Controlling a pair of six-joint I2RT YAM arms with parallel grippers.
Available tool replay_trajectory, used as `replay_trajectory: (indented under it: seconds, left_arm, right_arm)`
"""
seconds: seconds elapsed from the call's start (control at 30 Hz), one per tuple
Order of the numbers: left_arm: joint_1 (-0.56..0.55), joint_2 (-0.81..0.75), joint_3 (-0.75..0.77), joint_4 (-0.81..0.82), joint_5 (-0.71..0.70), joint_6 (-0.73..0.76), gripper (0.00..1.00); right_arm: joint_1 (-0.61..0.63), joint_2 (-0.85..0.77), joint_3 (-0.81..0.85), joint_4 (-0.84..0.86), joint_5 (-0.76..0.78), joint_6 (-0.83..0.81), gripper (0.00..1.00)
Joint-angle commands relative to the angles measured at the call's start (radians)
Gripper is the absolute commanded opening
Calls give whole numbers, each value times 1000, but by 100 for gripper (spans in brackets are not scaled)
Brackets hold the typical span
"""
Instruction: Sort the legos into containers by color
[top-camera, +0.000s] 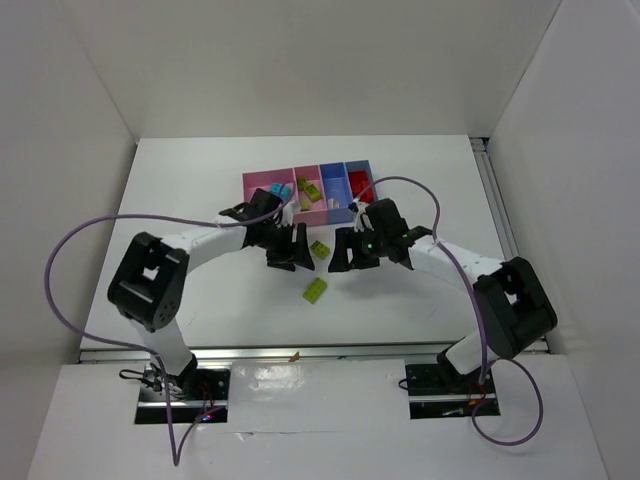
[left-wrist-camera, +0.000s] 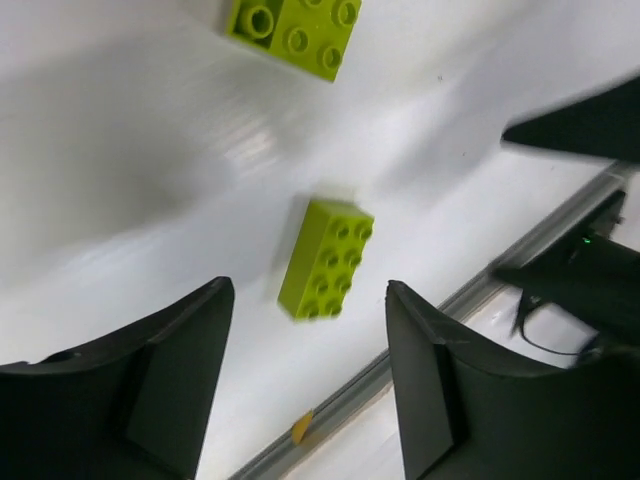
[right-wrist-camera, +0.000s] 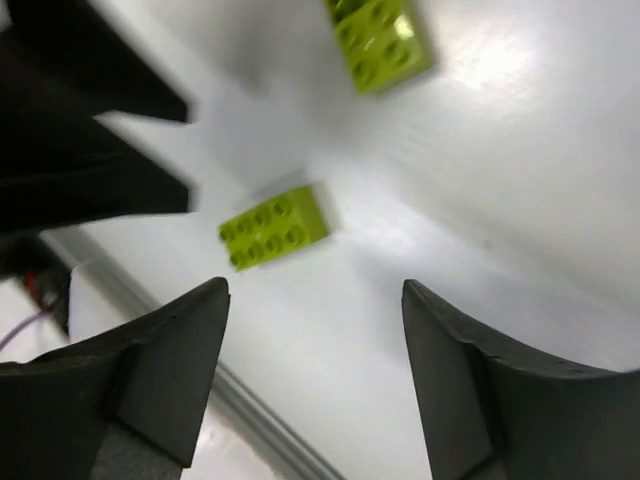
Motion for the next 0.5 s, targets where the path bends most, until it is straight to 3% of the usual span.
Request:
replay_trajectory:
  seconds: [0.0, 0.2, 0.47]
  left_arm:
    - [7, -152, 53, -200, -208, 55, 72]
    - [27, -252, 95, -375, -402, 120, 68]
    - [96, -361, 46, -426, -454, 61, 68]
  right_arm:
    - [8, 8, 118, -63, 216, -49, 78]
    - [92, 221, 390, -183, 428, -174, 85]
    - [180, 432, 530, -158, 572, -203, 91]
